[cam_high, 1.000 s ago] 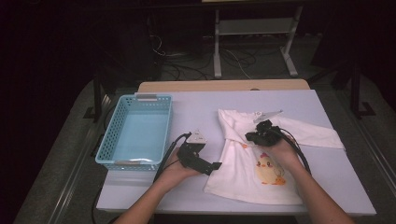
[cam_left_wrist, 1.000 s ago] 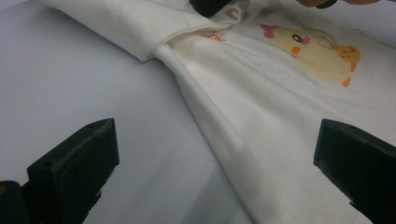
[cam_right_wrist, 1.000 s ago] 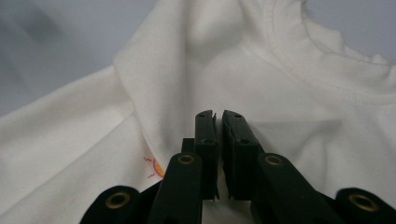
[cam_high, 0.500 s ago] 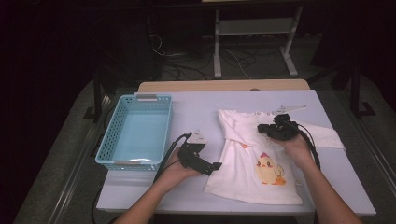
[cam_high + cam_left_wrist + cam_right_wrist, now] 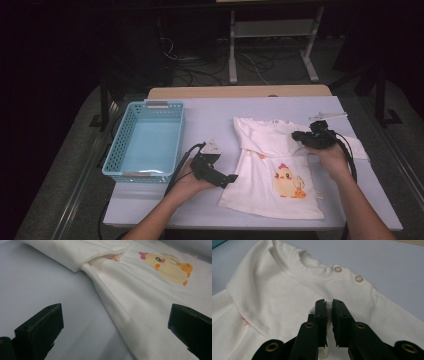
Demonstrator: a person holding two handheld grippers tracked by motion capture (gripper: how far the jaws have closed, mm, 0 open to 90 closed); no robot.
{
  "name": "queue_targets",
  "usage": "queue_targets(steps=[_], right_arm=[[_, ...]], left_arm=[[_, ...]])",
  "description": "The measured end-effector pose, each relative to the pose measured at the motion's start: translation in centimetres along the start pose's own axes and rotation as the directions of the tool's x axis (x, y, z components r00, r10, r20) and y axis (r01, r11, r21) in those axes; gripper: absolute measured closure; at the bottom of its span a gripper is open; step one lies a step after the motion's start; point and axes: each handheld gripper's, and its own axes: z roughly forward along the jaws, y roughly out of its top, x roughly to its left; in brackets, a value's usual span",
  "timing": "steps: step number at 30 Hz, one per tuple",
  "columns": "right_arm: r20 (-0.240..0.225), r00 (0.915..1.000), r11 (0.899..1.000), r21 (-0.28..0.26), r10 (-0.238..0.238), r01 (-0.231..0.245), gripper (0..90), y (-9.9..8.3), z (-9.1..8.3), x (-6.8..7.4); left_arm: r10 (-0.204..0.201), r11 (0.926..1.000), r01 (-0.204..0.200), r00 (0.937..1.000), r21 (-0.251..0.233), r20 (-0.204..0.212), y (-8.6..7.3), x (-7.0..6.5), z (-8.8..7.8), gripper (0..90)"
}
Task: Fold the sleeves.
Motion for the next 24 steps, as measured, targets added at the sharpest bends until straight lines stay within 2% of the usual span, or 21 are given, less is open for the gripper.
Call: queue_targets(steps=[4, 9, 18, 21, 24], right_arm=[[0.032, 0.9994, 1.0, -0.009, 0.015, -0.014, 76.0, -0.2, -0.5, -0.8], [0.029, 0.9987, 0.998, -0.04, 0.042, -0.041, 70.4, -0.2, -1.2, -1.3], [0.035, 0.999, 0.999, -0.025, 0.026, -0.025, 63.0, -0.1, -0.4, -1.0], [0.044, 0.9985, 0.999, -0.001, 0.032, -0.032, 63.5, -0.1, 0.3, -1.1], [0.047, 0.9979, 0.999, 0.028, 0.045, -0.046, 74.7, -0.1, 1.2, -1.5]], left_arm=[[0.001, 1.0, -0.001, 1.0, 0.001, 0.0, 0.0, 0.0, 0.0, 0.0], [0.002, 1.0, -0.002, 1.0, 0.003, 0.002, 0.0, 0.0, 0.1, 0.0], [0.003, 1.0, -0.003, 1.0, 0.003, 0.0, 0.0, -0.1, 0.1, 0.0], [0.003, 1.0, -0.003, 1.0, 0.004, -0.001, 0.0, -0.1, 0.1, 0.0], [0.004, 1.0, -0.004, 1.0, 0.006, 0.0, 0.1, -0.1, 0.2, 0.0]])
